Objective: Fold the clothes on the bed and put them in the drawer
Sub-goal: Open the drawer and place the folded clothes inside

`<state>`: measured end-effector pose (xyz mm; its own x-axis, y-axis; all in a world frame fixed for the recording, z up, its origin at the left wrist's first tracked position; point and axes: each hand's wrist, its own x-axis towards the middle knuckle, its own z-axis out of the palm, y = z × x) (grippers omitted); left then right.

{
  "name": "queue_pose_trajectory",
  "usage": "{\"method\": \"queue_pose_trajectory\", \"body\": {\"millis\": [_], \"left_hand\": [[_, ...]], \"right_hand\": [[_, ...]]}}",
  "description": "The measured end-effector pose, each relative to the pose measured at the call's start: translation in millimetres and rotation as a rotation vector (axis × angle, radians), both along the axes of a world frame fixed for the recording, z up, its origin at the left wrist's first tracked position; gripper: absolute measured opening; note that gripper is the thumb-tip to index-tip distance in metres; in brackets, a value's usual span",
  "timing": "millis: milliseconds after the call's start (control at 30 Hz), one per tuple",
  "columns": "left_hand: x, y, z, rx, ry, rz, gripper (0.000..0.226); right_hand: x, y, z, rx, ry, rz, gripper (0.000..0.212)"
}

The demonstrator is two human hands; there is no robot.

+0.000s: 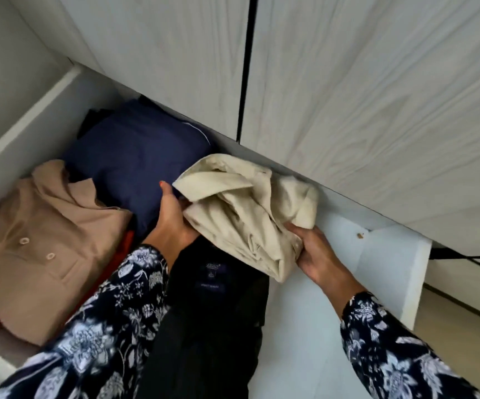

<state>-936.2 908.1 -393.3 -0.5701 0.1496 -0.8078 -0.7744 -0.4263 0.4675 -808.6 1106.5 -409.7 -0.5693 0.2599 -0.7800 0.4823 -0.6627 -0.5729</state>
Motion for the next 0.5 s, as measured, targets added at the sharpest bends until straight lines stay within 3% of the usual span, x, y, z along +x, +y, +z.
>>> {"method": "queue_pose_trajectory", "body": {"millis": [100, 167, 233, 333, 367, 433, 500], "left_hand": [[-3.3, 0.9, -19.2, -0.173, 0.037, -0.077, 0.077], [0.1, 0.4, -25.9, -0.405, 0.155, -0.292, 0.078], [13.7, 0.3, -10.3, -0.624, 0.37, -0.49, 0.064], [42.4, -15.8, 29.6, -0.919, 0.749, -0.762, 0.064], [52.9, -25.5, 36.6, -0.993, 0.879, -0.866, 0.067], [72.3, -54.5, 48.6, -1.18, 0.97, -1.111, 0.07], [95.4, -84.9, 60.5, -1.329, 0.953, -1.25, 0.072]], "right_hand": [[14.4, -2.6, -28.2, 0.147, -0.094, -0.09, 0.031], [20.3, -2.2, -29.4, 0.198, -0.107, -0.125, 0.028], [20.7, 3.5, -23.7, 0.25, -0.106, -0.173, 0.027], [12.0, 14.5, -0.2, 0.304, -0.168, -0.14, 0.032], [10.8, 16.4, 5.9, 0.328, -0.22, -0.088, 0.045], [15.4, 7.1, 28.0, 0.462, -0.354, 0.088, 0.066], [26.4, -17.3, 50.2, 0.649, -0.359, 0.318, 0.067]]}}
